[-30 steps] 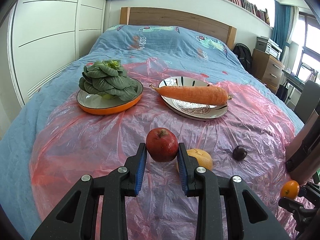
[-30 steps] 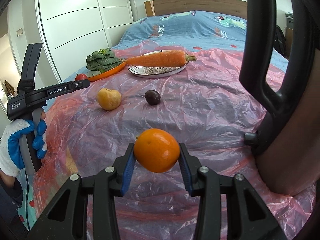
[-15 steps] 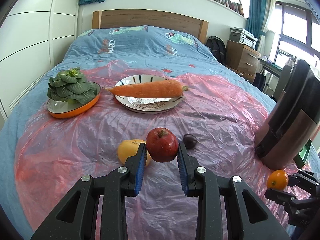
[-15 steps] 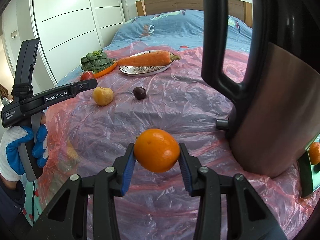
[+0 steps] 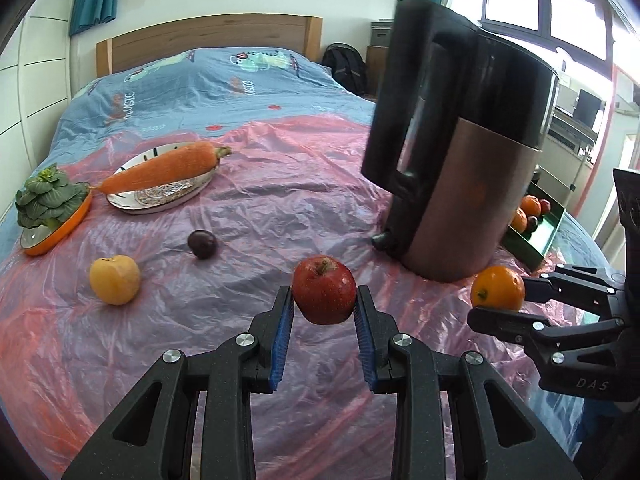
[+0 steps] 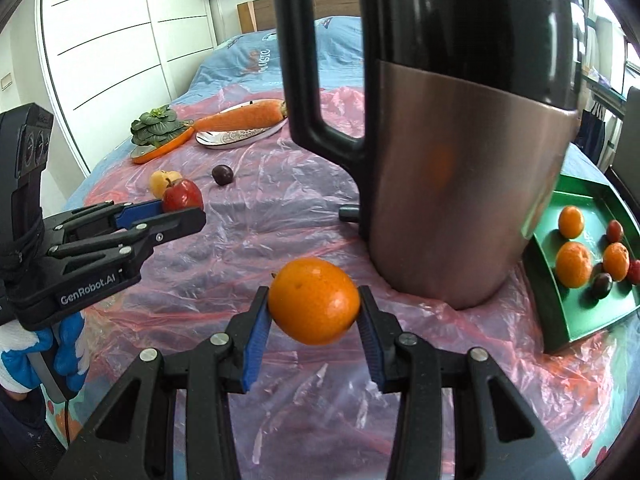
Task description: Organize fruits
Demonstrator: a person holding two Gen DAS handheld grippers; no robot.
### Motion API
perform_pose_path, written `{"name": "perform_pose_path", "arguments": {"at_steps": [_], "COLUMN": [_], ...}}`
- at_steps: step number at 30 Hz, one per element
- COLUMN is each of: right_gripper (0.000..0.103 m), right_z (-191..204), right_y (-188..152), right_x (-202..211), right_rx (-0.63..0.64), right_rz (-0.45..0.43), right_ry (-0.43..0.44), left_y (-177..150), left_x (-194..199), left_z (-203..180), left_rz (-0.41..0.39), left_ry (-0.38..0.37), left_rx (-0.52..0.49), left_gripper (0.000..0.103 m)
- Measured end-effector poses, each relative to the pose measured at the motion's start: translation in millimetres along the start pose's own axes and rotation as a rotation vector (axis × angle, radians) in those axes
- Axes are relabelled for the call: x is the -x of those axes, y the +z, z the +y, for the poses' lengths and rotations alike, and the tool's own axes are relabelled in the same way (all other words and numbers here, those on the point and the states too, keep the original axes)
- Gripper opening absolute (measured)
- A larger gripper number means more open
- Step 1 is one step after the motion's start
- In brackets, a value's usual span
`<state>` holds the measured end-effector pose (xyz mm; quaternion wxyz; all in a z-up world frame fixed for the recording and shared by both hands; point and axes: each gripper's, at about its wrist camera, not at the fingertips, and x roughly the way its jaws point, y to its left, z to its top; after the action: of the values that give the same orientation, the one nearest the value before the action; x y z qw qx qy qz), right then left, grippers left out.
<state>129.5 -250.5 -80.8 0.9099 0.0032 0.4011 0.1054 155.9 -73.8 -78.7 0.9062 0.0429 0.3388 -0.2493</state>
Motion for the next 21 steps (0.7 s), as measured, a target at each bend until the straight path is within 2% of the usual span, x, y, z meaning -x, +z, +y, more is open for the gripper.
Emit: {"name": "perform_pose_path", "arguments": {"at_steps": [6,21], "right_gripper": [0.079,0.079], "right_z": [-30,-113], "right_y": [-13,-31], "right_x": [19,65], "right_rx": [-0.036,-0.137], "right_rz": [-0.005,-0.06], "right_ry": [-0.042,-0.129], "left_y": [-6,9], "left_x": [2,1], "left_z": [-43,-118], "left_rz": [0.023,0.031], "left_ry": [-0.047,-0.101], "left_rx": [-0.056,-0.134], "left_gripper": [0.026,0.026]}}
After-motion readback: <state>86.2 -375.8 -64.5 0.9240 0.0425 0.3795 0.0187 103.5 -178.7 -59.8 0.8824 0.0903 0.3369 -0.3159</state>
